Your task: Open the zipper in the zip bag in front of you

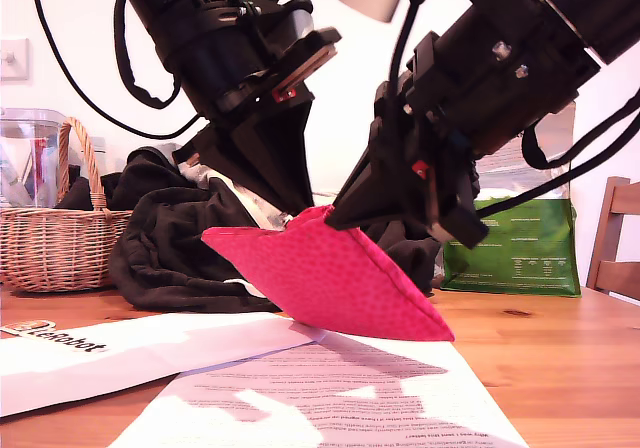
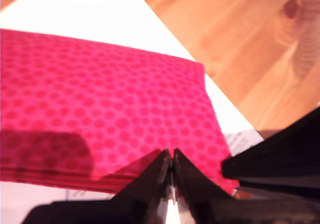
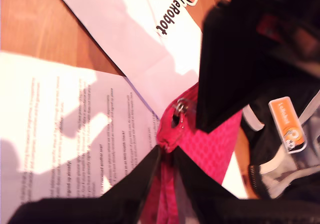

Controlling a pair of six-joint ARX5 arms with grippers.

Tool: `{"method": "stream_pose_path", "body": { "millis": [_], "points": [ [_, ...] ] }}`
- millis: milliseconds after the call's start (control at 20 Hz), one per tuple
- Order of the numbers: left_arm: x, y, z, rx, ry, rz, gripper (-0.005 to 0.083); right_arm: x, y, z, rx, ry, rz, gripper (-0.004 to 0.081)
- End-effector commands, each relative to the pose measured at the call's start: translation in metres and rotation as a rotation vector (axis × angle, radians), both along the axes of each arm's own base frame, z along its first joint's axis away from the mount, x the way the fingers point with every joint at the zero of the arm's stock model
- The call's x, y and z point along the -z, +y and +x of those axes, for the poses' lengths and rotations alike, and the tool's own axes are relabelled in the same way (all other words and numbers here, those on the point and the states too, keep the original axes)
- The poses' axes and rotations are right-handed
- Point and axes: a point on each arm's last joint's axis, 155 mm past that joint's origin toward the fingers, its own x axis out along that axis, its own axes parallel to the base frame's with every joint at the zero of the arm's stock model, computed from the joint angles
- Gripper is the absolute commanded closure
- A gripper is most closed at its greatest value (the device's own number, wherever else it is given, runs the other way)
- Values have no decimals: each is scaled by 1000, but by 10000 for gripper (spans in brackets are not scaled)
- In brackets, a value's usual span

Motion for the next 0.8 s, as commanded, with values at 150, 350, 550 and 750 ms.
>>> {"method": "stream_pose_path", "body": {
  "millis": [150, 350, 550, 750],
  "points": [
    [6, 22, 24, -35, -69, 70, 796, -4, -5, 1, 83, 76, 72, 783],
    [3, 26, 37, -41, -122, 77, 796, -5, -7, 2, 132, 128, 118, 783],
    [0, 32, 49, -57, -153, 74, 796, -4, -9, 1, 145, 145, 125, 783],
    [-4, 40, 63, -73, -188, 65, 796, -3, -9, 0, 150, 155, 128, 783]
  ]
}}
